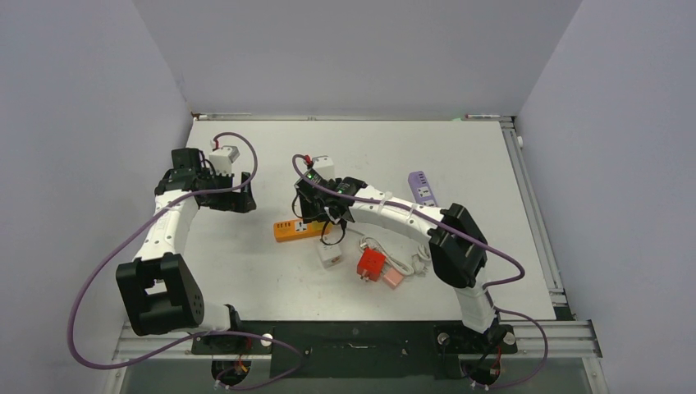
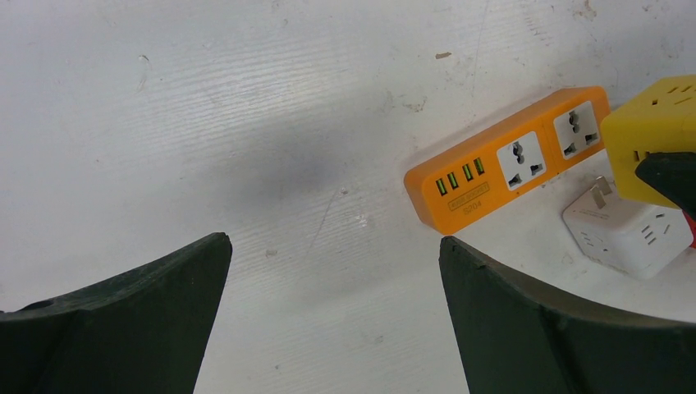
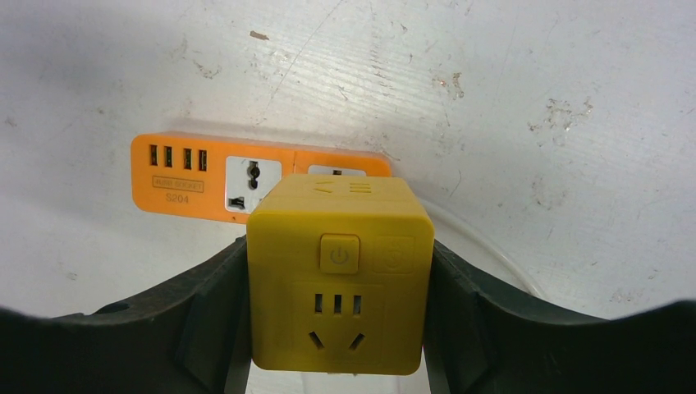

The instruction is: Insert the plug

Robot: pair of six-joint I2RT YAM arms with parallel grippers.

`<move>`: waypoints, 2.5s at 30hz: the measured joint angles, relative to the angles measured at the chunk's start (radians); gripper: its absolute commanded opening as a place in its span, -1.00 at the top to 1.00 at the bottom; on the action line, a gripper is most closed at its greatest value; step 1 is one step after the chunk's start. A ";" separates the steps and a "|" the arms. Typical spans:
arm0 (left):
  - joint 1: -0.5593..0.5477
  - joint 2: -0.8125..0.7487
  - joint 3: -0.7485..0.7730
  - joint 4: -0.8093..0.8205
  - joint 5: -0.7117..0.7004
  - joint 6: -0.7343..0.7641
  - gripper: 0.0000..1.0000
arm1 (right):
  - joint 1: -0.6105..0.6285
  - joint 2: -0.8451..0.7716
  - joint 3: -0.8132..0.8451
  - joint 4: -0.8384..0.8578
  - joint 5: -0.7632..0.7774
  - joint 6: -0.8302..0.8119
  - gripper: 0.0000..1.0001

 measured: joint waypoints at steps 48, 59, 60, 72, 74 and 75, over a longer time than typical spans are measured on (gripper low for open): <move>0.000 -0.035 -0.018 -0.007 0.000 0.043 -0.92 | 0.037 0.096 0.077 -0.011 0.085 0.047 0.89; 0.000 -0.035 -0.019 -0.008 0.000 0.044 -0.92 | 0.040 0.095 0.077 -0.025 0.102 0.047 0.89; 0.000 -0.035 -0.019 -0.008 0.000 0.044 -0.92 | 0.040 0.095 0.077 -0.027 0.103 0.047 0.89; 0.000 -0.036 -0.021 -0.008 0.000 0.044 -0.92 | 0.044 0.095 0.077 -0.042 0.103 0.048 0.89; 0.000 -0.036 -0.021 -0.008 0.001 0.044 -0.92 | 0.045 0.095 0.077 -0.042 0.103 0.048 0.90; 0.000 -0.036 -0.021 -0.008 0.001 0.044 -0.92 | 0.046 0.095 0.077 -0.042 0.103 0.047 0.90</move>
